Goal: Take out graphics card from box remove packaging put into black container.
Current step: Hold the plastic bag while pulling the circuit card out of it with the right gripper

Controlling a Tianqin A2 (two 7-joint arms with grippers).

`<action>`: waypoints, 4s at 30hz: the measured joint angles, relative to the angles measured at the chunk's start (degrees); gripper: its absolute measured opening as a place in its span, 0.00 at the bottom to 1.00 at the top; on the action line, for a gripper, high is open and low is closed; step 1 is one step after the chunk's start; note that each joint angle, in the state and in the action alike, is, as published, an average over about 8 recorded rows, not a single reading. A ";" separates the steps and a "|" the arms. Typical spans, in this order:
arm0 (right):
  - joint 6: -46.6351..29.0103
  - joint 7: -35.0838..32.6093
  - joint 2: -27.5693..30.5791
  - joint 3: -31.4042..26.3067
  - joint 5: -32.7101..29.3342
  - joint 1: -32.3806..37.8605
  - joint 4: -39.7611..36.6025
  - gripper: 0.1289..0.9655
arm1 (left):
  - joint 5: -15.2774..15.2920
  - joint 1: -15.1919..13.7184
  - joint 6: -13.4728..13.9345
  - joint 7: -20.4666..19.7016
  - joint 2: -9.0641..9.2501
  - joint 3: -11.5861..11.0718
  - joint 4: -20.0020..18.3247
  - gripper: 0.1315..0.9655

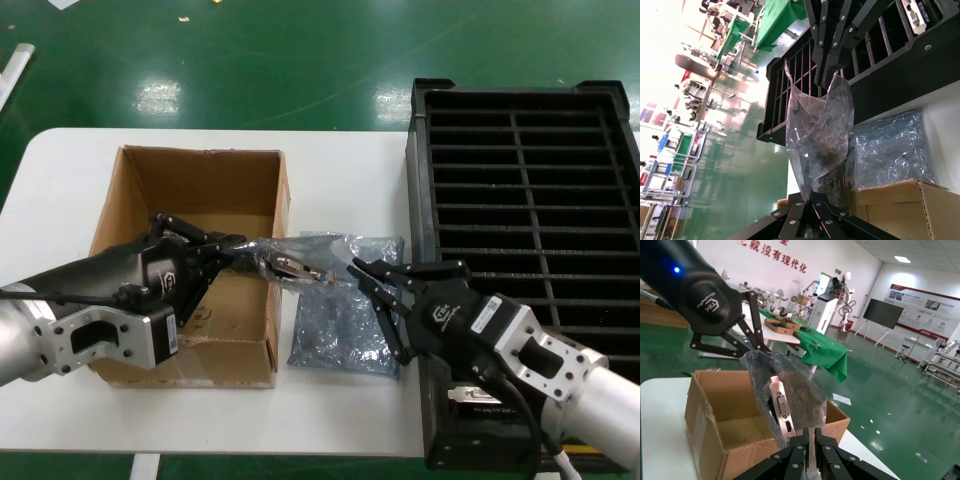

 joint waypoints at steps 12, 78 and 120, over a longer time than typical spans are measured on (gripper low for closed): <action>-4.93 0.51 -0.96 -1.12 -2.17 5.50 -3.47 0.01 | 0.00 0.00 0.00 0.00 0.00 0.00 0.00 0.01; -19.05 -7.75 -9.55 -6.21 6.92 23.43 -25.56 0.22 | 0.00 0.00 0.01 0.00 0.01 -0.01 0.00 0.01; -20.57 -5.34 -2.50 -5.20 8.00 18.74 -11.65 0.07 | 0.00 0.00 0.01 0.00 0.01 -0.01 0.00 0.01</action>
